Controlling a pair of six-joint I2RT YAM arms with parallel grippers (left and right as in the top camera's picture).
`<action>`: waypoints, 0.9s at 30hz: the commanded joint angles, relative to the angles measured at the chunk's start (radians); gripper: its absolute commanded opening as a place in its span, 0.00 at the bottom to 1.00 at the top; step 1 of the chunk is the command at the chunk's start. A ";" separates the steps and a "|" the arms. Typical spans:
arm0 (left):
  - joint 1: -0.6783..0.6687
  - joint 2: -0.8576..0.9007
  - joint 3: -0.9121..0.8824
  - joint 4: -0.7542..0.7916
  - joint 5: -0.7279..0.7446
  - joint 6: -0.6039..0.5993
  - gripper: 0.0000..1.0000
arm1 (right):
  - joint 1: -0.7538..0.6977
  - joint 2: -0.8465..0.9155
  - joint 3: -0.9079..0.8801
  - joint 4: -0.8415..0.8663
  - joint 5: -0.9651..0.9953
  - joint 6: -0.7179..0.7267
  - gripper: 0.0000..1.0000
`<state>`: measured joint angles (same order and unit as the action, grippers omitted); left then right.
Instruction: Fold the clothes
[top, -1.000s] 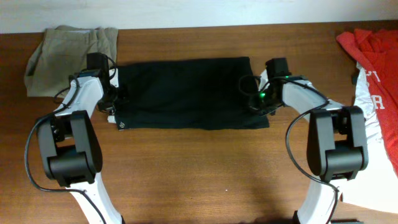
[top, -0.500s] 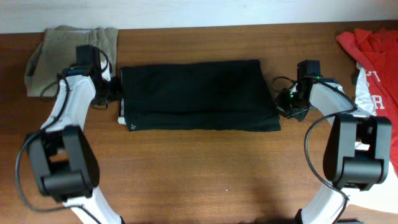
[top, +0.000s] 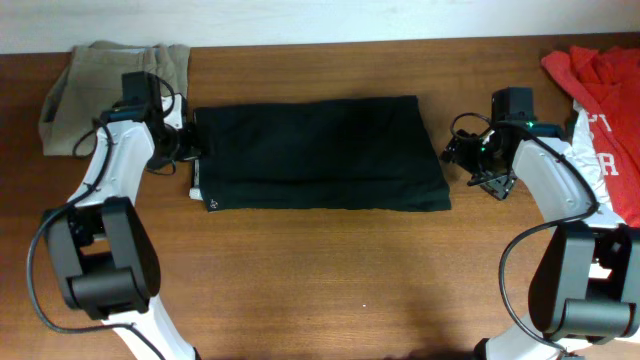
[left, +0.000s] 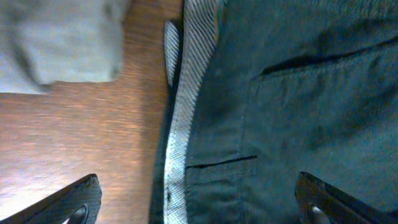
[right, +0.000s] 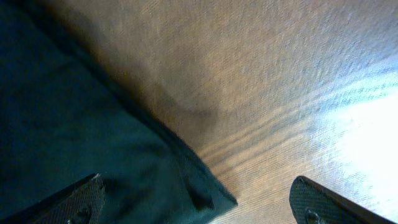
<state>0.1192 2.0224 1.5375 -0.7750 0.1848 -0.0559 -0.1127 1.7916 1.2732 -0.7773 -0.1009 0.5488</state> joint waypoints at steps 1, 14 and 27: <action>0.003 0.035 0.006 -0.003 0.055 0.035 0.99 | -0.053 -0.005 0.008 0.014 0.146 0.010 0.99; 0.001 0.065 0.005 0.033 0.002 0.034 0.95 | -0.354 -0.005 0.008 -0.045 0.056 0.010 0.99; 0.001 0.164 0.005 0.031 0.161 0.035 0.60 | -0.353 -0.005 0.008 -0.045 0.056 0.010 0.99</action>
<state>0.1184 2.1544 1.5475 -0.7399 0.2222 -0.0242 -0.4625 1.7916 1.2732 -0.8207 -0.0456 0.5499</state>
